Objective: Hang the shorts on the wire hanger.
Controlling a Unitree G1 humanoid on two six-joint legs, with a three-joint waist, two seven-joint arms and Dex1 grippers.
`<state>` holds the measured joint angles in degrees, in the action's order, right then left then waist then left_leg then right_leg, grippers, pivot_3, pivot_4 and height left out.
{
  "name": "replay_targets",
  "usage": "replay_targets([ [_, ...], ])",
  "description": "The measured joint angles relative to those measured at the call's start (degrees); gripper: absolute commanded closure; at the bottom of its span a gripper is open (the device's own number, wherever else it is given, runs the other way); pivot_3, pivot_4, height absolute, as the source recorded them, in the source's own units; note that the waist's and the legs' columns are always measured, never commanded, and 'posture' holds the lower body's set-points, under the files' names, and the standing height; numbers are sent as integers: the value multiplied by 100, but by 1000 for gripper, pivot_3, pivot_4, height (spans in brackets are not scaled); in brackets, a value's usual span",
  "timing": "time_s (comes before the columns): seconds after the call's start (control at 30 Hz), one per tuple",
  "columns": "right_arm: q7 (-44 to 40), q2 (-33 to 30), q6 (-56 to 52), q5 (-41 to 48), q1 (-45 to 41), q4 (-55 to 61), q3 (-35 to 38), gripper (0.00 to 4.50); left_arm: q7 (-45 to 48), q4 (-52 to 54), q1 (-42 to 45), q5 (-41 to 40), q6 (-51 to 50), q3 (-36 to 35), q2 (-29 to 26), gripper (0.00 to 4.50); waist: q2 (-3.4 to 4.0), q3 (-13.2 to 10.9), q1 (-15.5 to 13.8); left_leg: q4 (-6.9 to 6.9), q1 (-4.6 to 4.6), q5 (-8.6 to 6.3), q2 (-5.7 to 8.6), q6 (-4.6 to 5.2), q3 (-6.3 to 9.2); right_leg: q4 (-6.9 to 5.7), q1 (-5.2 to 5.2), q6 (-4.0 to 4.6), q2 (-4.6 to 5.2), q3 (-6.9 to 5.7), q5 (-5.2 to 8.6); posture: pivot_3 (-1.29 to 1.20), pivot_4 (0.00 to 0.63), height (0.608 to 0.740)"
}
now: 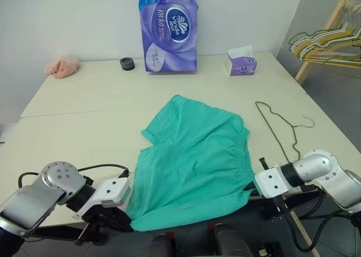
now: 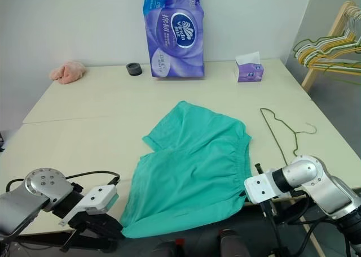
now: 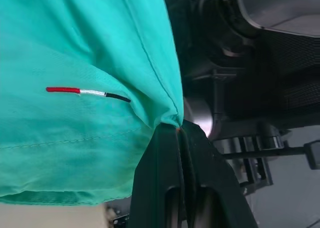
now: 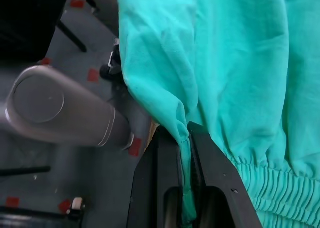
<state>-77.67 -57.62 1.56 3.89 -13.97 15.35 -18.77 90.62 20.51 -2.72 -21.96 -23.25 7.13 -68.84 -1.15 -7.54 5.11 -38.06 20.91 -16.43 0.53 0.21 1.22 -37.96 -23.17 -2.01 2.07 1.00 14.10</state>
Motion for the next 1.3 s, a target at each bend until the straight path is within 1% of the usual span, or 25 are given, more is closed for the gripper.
replay_targets([
  [0.17,5,75,225,-72,-38,-1,-12,4476,-82,8,-206,88,208,-1,3,4500,0,0,-2,0,-2,0,-9,0,4,-2,0,11,-11,-3,5,-157,95,740],
  [0.23,-91,74,117,-46,-67,18,-43,3913,-171,11,-205,84,180,-3,20,4039,0,0,-6,0,-2,0,-9,0,3,-2,0,11,-11,-2,5,-153,94,740],
  [0.27,-152,63,20,-21,-68,50,-43,3718,-226,19,-205,70,103,-2,34,3862,0,0,-7,0,-1,0,-9,-1,2,-2,0,11,-11,-2,4,-153,94,740],
  [0.4,-411,-97,-245,200,-72,176,-31,2348,-320,118,-211,1,-120,-3,45,2667,0,0,-11,0,-1,-1,-9,-1,2,-2,0,10,-10,-2,4,-150,90,740],
  [0.5,-452,-114,-450,374,-127,222,67,1359,-403,169,-213,-93,-241,-9,122,1789,0,0,-7,0,-3,-1,-10,-1,2,-3,0,11,-10,-2,4,-147,88,740],
  [0.63,-437,-115,-874,715,-389,201,475,0,-651,157,-89,-352,-479,-124,369,572,0,0,-14,0,-2,-1,-10,-1,4,-3,0,11,-10,-4,3,-147,87,740],
  [0.7,-324,-61,-1390,1126,-586,63,798,0,-912,59,236,-704,-712,-376,775,12,-3,-2,-28,-6,0,0,-9,-2,5,-6,1,14,-7,-5,-1,-150,87,740],
  [0.8,99,177,-2034,1587,-945,-132,1399,0,-1348,-135,724,-1107,-1002,-785,1221,12,-8,1,-37,-7,-1,0,-9,-2,7,-4,3,20,-7,-5,-9,-152,84,740],
  [0.9,862,677,-2385,1779,-1097,-465,1951,0,-1808,-257,1148,-1198,-1013,-983,1612,12,-14,6,-33,-5,0,0,-8,-3,5,-2,3,45,-7,-1,-25,-149,82,740],
  [1.0,1819,1207,-2614,1760,-1074,-795,2387,0,-2232,-321,1459,-1196,-1005,-1013,1988,12,-14,6,-33,-5,5,0,-6,-4,2,-5,0,48,-6,4,-28,-150,75,740],
  [1.07,2699,1512,-2779,1567,-949,-1034,2693,0,-2564,-386,1745,-1201,-1044,-1035,2270,12,-18,14,-43,-6,5,0,-4,-5,3,-6,1,47,-5,5,-30,-152,76,740],
  [1.13,3846,1936,-2938,1192,-893,-1431,2959,0,-2882,-492,2110,-1204,-1141,-1029,2544,12,-21,17,-50,-8,8,4,-3,-11,3,-4,0,47,-6,7,-41,-157,76,740],
  [1.2,4457,2097,-3140,1007,-769,-1620,3063,0,-2942,-507,2296,-1169,-1119,-982,2567,12,-17,17,-39,-5,8,4,-1,-12,-2,-4,-1,48,-6,12,-41,-159,77,740],
  [1.3,5212,2293,-3585,779,-736,-2111,3123,0,-2966,-720,2740,-797,-695,-782,2639,12,-16,19,-12,-3,6,5,-1,-12,-6,-3,-2,48,-10,16,-41,-165,77,740],
])
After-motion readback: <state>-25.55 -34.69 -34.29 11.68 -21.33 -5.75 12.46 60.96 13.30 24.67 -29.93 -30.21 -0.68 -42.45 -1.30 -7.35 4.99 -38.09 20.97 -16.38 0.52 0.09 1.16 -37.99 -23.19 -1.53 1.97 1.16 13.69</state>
